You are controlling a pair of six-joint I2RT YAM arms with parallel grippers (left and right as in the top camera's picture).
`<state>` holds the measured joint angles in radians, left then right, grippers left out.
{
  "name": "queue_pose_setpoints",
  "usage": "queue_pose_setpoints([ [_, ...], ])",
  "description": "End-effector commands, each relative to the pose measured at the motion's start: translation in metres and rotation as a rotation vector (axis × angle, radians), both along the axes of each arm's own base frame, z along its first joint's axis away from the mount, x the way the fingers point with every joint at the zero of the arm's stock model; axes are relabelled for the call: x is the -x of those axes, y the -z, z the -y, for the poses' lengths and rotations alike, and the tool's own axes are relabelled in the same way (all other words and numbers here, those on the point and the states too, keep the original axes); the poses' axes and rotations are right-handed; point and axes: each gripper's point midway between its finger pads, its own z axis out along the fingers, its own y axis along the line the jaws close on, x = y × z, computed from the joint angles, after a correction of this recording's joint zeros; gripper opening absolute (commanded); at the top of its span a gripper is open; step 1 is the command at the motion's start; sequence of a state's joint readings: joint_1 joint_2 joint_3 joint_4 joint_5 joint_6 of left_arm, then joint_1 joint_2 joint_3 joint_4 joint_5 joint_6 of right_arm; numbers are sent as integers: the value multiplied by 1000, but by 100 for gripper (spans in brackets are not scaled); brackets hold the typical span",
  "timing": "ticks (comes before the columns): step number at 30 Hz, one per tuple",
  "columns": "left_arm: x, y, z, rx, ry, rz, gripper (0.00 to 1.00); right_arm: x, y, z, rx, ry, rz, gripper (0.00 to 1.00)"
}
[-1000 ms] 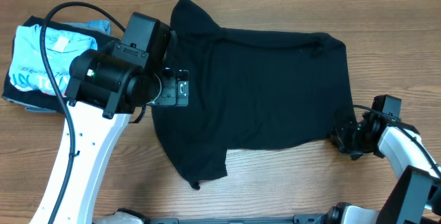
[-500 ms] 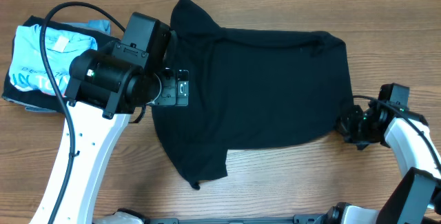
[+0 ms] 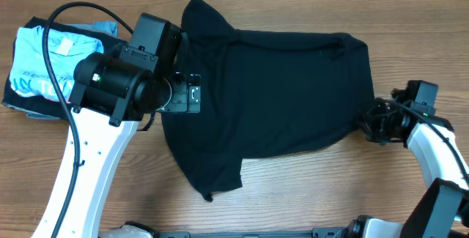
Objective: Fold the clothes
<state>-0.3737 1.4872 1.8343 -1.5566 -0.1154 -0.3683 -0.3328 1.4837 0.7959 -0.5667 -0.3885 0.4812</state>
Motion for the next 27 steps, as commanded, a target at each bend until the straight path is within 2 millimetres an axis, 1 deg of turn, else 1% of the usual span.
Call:
queue_pose_setpoints([
  [1,0,1,2,7,-6,-6,100,-20,-12,-11,27,-67,77,37],
  [5,0,1,2,7,-6,-6,100,-30,-15,-25,58,-117,118,46],
  [6,0,1,2,7,-6,-6,100,-31,-14,-24,81,-116,114,47],
  [9,0,1,2,7,-6,-6,100,-26,-9,-11,143,-81,76,48],
  [11,0,1,2,7,-6,-6,100,-13,-6,-5,115,-38,24,48],
  [12,0,1,2,7,-7,-6,100,3,0,2,86,36,-58,50],
  [14,0,1,2,7,-6,-6,100,27,8,9,61,95,-162,52],
  [16,0,1,2,7,-7,-6,100,46,14,18,94,125,-247,57],
  [17,0,1,2,7,-7,-6,100,52,16,21,111,131,-276,58],
  [19,0,1,2,7,-7,-6,100,59,21,20,111,131,-307,60],
  [23,0,1,2,7,-7,-6,100,60,38,19,102,177,-290,59],
  [27,0,1,2,7,-7,-6,100,59,51,7,43,160,-240,55],
])
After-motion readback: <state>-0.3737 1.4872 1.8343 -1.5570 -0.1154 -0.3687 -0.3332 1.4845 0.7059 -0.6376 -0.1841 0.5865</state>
